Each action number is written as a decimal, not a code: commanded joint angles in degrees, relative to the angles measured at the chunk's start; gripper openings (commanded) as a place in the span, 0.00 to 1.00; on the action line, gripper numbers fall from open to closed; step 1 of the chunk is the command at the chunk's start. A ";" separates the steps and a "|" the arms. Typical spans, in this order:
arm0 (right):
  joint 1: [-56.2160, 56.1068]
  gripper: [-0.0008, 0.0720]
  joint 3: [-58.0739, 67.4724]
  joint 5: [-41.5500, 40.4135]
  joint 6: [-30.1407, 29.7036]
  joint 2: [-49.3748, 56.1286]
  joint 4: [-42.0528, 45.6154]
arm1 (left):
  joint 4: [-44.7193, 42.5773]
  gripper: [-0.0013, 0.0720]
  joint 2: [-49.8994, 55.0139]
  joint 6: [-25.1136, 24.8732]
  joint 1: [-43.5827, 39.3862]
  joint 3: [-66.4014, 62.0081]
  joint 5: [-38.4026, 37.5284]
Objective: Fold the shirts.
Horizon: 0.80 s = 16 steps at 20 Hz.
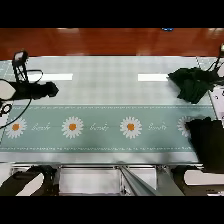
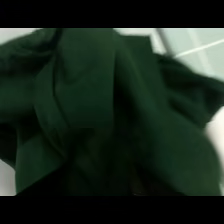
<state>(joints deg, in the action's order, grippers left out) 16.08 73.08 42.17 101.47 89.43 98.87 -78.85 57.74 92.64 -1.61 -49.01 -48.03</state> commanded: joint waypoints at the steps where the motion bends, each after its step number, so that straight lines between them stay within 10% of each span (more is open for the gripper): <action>1: 1.20 0.58 0.13 -2.14 -2.97 6.78 -8.96 | 0.87 0.71 0.76 0.22 0.02 4.52 1.55; 2: 1.20 0.57 0.13 -2.08 -3.02 7.52 -10.32 | 1.51 0.71 1.42 0.22 0.04 4.48 1.79; 5: 1.20 0.05 2.08 1.36 -6.27 7.43 -12.98 | 1.68 0.71 1.70 0.13 0.17 4.44 4.13; 16: -1.40 0.04 24.35 15.96 -22.95 -11.52 -25.22 | 1.22 0.71 -10.14 -2.60 10.91 -8.96 -4.83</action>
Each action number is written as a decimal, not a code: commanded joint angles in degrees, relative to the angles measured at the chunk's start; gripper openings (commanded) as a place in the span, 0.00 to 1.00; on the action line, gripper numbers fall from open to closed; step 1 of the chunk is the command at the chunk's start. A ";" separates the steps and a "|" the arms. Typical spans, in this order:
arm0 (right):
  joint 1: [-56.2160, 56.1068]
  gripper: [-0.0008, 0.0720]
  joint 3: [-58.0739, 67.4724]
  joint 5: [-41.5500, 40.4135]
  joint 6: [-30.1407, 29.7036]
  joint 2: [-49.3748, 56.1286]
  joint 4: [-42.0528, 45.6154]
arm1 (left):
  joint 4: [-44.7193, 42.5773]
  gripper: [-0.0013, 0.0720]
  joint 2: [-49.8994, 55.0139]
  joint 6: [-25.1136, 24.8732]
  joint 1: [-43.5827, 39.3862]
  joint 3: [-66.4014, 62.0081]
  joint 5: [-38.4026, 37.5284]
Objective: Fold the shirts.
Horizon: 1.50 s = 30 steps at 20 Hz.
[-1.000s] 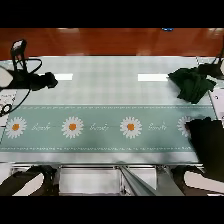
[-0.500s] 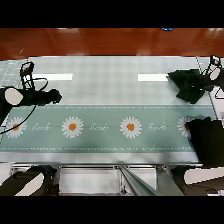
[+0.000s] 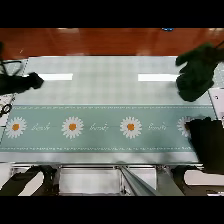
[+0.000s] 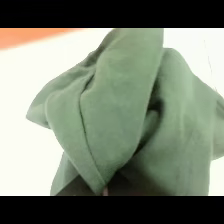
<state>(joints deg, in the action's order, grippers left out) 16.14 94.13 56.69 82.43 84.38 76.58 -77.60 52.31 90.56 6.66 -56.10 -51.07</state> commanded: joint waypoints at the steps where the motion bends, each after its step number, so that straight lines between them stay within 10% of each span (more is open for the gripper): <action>1: -2.73 0.04 3.93 1.49 -4.24 -9.25 -2.91 | 0.00 0.71 -6.80 -1.01 2.99 -1.88 -2.75; 13: -29.79 0.04 6.75 8.00 -3.26 -26.64 -4.07 | 3.78 0.71 -30.71 -2.19 2.97 13.94 -7.06; 25: -64.06 0.05 -9.97 -9.64 -0.04 6.86 -21.03 | 10.80 0.71 -30.97 -2.21 2.97 26.62 -5.53; 26: -64.28 0.16 -9.97 -10.47 0.00 9.40 -23.87 | 10.78 0.71 -30.97 -2.23 2.97 26.71 -5.53; 27: -63.98 0.49 -9.88 -10.54 -0.04 10.91 -26.32 | 10.75 0.71 -30.97 -2.23 2.97 26.71 -5.53; 30: -56.76 0.56 -9.79 -5.68 -0.15 8.17 -26.45 | 7.96 0.71 -30.95 -2.21 3.69 25.46 -5.70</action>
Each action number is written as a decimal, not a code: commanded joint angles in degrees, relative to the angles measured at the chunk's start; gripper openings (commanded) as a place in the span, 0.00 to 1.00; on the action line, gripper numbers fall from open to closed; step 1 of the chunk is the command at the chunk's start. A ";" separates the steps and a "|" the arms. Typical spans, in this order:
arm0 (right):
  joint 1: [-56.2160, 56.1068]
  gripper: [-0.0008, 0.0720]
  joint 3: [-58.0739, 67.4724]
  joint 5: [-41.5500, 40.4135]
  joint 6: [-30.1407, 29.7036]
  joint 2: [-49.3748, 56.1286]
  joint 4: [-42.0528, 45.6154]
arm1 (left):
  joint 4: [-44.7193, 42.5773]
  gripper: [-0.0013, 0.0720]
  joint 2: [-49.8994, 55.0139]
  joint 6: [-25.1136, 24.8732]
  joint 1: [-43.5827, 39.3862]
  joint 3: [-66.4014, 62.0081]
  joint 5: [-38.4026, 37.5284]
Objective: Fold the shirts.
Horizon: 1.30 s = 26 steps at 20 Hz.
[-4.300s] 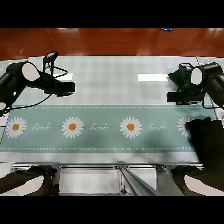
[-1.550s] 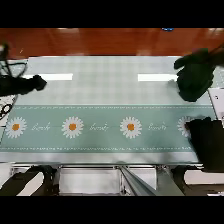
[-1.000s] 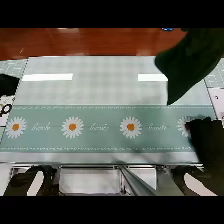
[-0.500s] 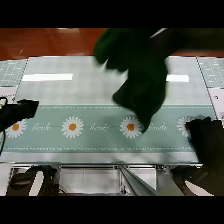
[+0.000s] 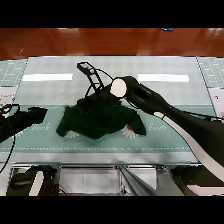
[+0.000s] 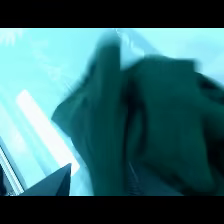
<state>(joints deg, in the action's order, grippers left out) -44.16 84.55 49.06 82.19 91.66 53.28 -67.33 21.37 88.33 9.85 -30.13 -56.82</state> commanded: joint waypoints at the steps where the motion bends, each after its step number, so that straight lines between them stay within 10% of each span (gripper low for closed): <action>1: 8.02 0.56 -0.22 5.92 0.00 -1.70 -2.49 | -4.37 0.71 0.00 0.02 1.92 -2.23 -1.38; 6: 34.67 0.56 -10.82 18.67 2.67 -22.80 13.68 | -0.48 0.71 1.90 6.49 8.83 -3.69 -11.45; 9: 49.99 0.56 -34.67 13.03 2.56 -38.12 12.28 | 10.78 0.71 7.87 0.85 8.61 6.16 -17.38; 15: 70.29 0.56 -64.08 14.99 -6.73 -52.39 -0.39 | 12.57 0.71 20.70 -4.09 8.70 10.29 -5.95; 23: 70.01 0.56 -66.47 14.91 -9.46 -52.41 -3.69 | 25.64 0.71 34.60 -17.42 6.82 10.29 2.43; 24: 70.01 0.56 -66.47 15.06 -9.46 -52.41 -3.67 | 27.67 0.68 36.22 -20.24 6.16 10.10 2.56; 26: 69.99 0.56 -66.47 15.76 -9.49 -52.41 -3.63 | 27.91 0.04 37.81 -23.93 5.90 8.61 0.85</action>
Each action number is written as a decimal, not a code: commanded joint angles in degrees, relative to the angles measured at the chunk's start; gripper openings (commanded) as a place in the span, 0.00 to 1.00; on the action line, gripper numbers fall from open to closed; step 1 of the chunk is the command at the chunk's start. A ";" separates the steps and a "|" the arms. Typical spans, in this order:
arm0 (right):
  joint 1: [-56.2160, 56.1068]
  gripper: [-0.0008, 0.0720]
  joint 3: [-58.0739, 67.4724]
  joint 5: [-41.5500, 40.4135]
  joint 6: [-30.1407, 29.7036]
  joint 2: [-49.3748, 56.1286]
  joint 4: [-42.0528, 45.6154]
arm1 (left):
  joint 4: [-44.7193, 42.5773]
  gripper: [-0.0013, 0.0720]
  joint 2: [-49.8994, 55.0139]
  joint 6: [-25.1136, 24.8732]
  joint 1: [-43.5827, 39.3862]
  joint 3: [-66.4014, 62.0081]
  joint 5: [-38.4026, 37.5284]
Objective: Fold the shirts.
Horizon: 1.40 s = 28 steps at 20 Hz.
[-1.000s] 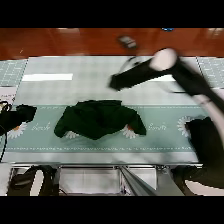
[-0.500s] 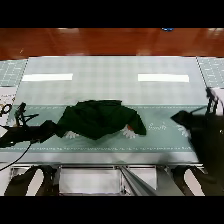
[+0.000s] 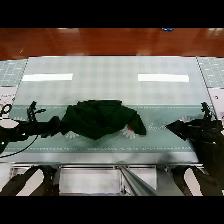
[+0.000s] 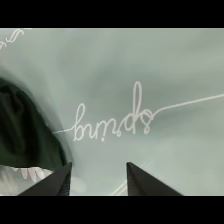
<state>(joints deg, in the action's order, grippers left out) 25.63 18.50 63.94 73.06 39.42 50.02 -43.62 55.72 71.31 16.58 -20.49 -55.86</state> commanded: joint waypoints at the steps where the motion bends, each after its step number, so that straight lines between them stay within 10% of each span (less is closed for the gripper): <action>1: 0.20 0.56 -0.44 1.66 -0.63 -0.17 -0.37 | 4.20 0.04 3.37 -7.41 -0.81 -1.90 -0.74; 16: -32.96 0.56 7.34 -14.32 -3.98 33.11 -18.18 | 5.53 0.04 3.37 -7.23 -0.92 -6.43 -3.67; 19: -37.03 0.08 15.28 -13.66 -4.96 39.39 -20.81 | 6.01 0.04 3.37 -7.21 -0.81 -6.64 -3.19; 28: -28.52 0.04 56.43 -1.42 5.03 23.15 2.27 | 10.67 0.04 -4.70 -4.92 2.10 -37.03 -8.20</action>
<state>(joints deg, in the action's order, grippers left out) -5.82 61.32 59.20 73.65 67.85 43.22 -35.27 53.95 64.84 17.91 -46.35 -63.35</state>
